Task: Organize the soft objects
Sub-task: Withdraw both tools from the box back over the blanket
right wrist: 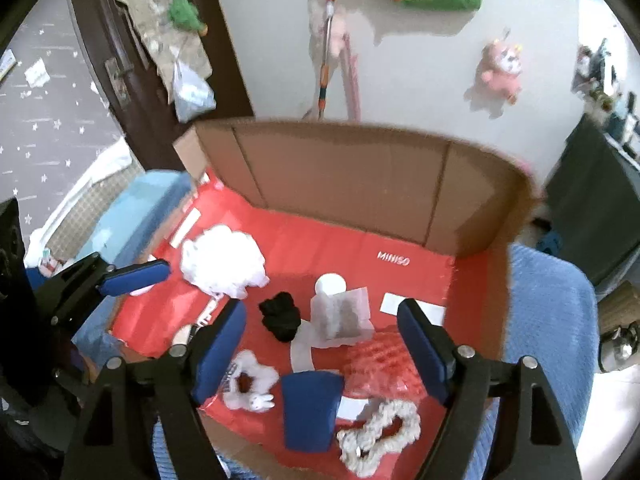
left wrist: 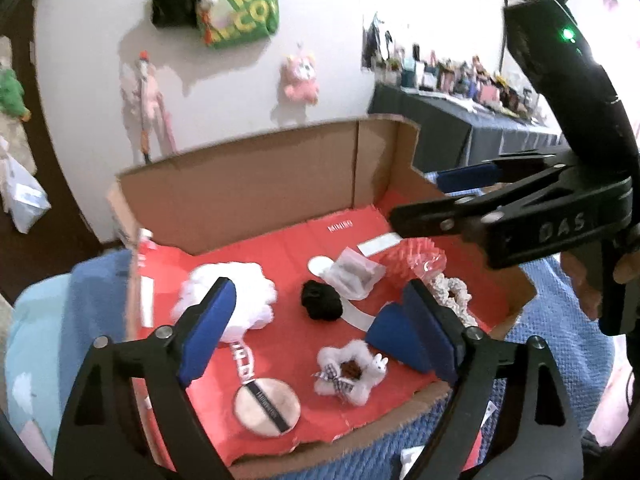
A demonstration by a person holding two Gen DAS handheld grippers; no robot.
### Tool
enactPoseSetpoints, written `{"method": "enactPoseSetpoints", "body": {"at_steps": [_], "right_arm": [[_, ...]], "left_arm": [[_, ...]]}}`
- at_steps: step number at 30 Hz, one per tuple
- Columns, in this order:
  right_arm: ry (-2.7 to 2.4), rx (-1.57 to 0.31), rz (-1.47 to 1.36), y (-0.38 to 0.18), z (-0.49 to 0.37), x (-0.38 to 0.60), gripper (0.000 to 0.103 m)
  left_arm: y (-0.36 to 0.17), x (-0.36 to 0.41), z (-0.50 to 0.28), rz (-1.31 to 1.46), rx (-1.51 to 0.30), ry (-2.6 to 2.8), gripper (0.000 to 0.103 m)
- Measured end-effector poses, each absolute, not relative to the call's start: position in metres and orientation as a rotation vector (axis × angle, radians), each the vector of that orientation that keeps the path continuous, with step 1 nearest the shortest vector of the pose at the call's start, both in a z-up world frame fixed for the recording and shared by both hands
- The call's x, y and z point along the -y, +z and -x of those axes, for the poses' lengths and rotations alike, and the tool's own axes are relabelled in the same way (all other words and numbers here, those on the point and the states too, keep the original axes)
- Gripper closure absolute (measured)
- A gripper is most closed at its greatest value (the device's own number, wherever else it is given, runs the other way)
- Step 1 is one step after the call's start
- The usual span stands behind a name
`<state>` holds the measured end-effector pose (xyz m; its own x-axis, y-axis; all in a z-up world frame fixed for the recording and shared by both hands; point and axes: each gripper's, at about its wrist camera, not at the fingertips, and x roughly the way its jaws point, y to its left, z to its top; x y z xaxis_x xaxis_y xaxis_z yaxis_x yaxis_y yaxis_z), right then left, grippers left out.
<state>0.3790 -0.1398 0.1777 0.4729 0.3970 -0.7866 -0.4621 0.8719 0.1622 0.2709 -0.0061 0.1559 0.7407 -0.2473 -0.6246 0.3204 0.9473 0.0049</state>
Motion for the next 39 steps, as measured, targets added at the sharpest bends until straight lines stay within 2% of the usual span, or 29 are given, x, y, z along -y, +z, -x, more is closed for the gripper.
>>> {"method": "enactPoseSetpoints", "body": {"at_steps": [2, 5, 9, 14, 18, 20, 29, 39], "right_arm": [[0.508, -0.894, 0.058, 0.192, -0.363, 0.146, 0.014], [0.485, -0.835, 0.051, 0.207, -0.344, 0.151, 0.012], [0.442, -0.748, 0.052, 0.227, -0.308, 0.162, 0.005], [0.418, -0.636, 0.076, 0.247, -0.255, 0.169, 0.000], [0.407, -0.594, 0.067, 0.249, -0.218, 0.173, 0.000], [0.389, -0.574, 0.082, 0.247, -0.200, 0.173, 0.000], [0.283, -0.473, 0.106, 0.219, -0.127, 0.176, 0.000], [0.178, -0.412, 0.081, 0.170, -0.074, 0.177, 0.000]], "left_arm": [[0.165, 0.003, -0.255, -0.120, -0.633, -0.296, 0.015], [0.177, -0.003, -0.229, -0.118, -0.578, -0.255, 0.009], [0.186, -0.008, -0.203, -0.107, -0.531, -0.227, 0.009], [0.194, -0.013, -0.163, -0.090, -0.473, -0.185, 0.006], [0.194, -0.011, -0.136, -0.096, -0.427, -0.149, 0.006], [0.192, -0.011, -0.122, -0.093, -0.413, -0.146, 0.002], [0.172, -0.008, -0.070, -0.061, -0.382, -0.124, 0.001], [0.125, 0.001, -0.043, -0.059, -0.406, -0.121, 0.001]]}}
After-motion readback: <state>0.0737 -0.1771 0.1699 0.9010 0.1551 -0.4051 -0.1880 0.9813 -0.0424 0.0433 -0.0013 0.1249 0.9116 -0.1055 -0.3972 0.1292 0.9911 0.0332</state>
